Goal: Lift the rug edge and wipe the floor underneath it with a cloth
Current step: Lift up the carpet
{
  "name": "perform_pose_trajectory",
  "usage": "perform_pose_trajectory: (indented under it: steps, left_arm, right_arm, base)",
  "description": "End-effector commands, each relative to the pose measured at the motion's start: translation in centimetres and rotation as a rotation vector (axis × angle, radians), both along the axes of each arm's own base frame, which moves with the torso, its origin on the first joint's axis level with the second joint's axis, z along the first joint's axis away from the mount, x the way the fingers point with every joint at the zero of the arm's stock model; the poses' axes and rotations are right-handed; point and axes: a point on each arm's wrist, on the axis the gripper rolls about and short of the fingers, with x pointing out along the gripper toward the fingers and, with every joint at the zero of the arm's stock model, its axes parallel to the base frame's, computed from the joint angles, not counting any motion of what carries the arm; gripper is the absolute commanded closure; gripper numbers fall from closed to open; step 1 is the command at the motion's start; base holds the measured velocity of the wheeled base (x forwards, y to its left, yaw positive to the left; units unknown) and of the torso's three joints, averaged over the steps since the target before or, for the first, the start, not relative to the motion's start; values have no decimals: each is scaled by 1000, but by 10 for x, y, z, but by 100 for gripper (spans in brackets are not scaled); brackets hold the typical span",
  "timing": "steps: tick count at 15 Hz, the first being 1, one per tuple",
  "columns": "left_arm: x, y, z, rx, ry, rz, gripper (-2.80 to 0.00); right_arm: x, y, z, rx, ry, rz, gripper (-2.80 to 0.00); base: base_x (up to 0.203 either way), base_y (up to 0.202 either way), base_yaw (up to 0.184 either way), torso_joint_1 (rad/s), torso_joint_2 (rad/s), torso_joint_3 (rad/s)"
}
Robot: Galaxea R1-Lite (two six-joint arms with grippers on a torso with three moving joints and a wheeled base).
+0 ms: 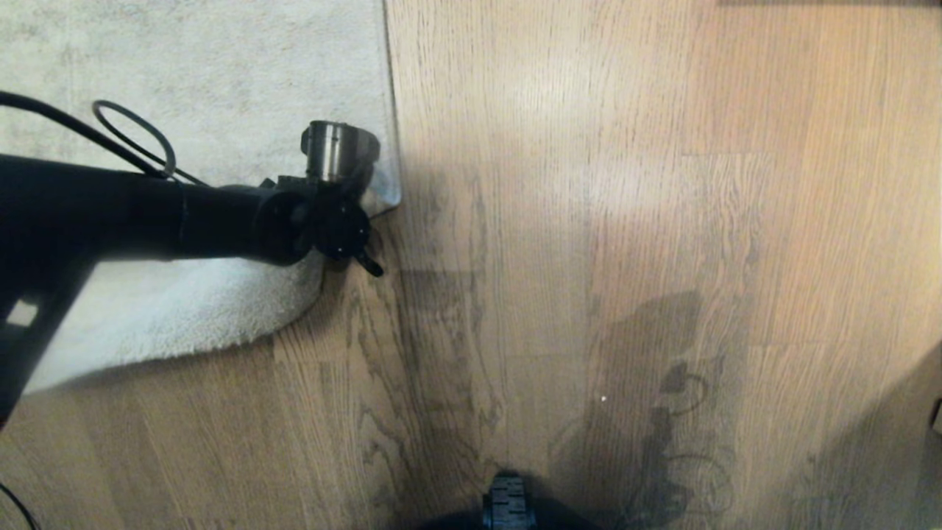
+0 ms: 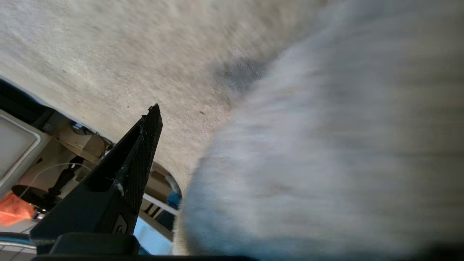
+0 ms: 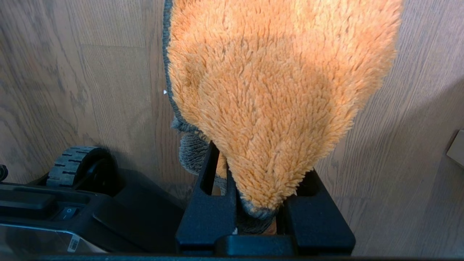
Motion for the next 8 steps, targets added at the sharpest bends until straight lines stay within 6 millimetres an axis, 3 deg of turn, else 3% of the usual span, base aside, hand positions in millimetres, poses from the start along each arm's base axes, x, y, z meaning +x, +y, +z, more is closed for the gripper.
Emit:
perform_pose_trajectory:
  steps: [1,8]
  left_arm:
    - [2,-9,8,-30,-54,-23,-280]
    - [3,-12,6,-37,-57,-29,-280]
  right_arm:
    - [0,0,0,-1,2,1,0]
    - [0,0,0,-1,2,1,0]
  base:
    - [0,0,0,0,0,0]
    - [0,0,0,0,0,0]
